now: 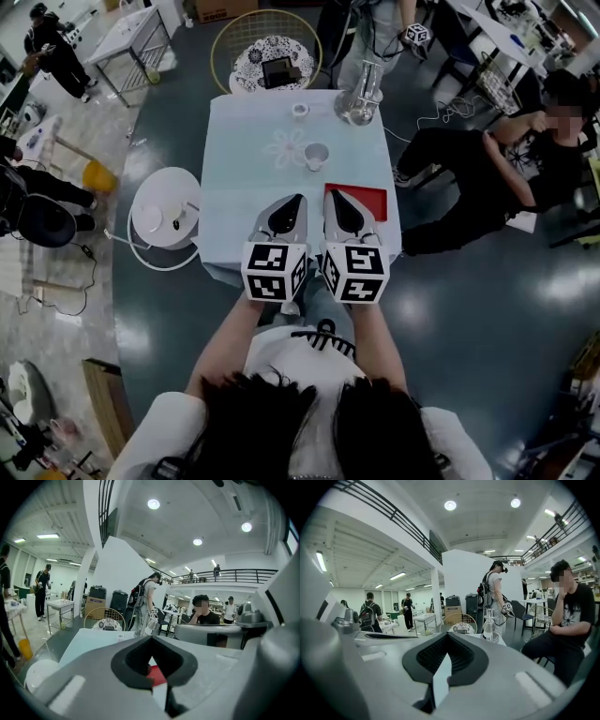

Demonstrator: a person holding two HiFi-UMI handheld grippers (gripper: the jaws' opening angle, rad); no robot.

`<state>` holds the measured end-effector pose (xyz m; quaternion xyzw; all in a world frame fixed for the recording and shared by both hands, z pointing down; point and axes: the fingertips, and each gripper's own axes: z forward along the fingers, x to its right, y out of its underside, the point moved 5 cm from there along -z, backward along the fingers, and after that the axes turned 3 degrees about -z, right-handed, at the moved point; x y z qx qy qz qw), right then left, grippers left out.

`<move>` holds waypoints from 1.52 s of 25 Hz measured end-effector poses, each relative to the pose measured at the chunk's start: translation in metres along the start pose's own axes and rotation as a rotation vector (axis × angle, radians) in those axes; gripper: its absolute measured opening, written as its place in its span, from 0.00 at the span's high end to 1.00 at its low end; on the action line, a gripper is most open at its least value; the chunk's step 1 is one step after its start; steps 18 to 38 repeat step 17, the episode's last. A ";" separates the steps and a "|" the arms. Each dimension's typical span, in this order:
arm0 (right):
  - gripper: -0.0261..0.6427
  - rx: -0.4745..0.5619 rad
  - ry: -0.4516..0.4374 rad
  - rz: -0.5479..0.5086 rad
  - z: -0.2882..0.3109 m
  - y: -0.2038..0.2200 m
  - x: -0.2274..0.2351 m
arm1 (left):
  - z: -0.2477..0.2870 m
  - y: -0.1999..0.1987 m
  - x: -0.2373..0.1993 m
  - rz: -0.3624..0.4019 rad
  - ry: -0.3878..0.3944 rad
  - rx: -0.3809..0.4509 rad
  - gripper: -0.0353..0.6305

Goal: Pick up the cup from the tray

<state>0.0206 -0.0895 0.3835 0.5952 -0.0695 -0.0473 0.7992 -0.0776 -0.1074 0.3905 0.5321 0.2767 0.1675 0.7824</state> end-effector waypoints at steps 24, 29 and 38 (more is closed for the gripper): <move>0.93 0.024 0.046 -0.021 -0.040 -0.009 -0.005 | -0.025 -0.010 0.023 0.023 0.026 0.023 0.95; 0.93 0.024 0.046 -0.021 -0.040 -0.009 -0.005 | -0.025 -0.010 0.023 0.023 0.026 0.023 0.95; 0.93 0.024 0.046 -0.021 -0.040 -0.009 -0.005 | -0.025 -0.010 0.023 0.023 0.026 0.023 0.95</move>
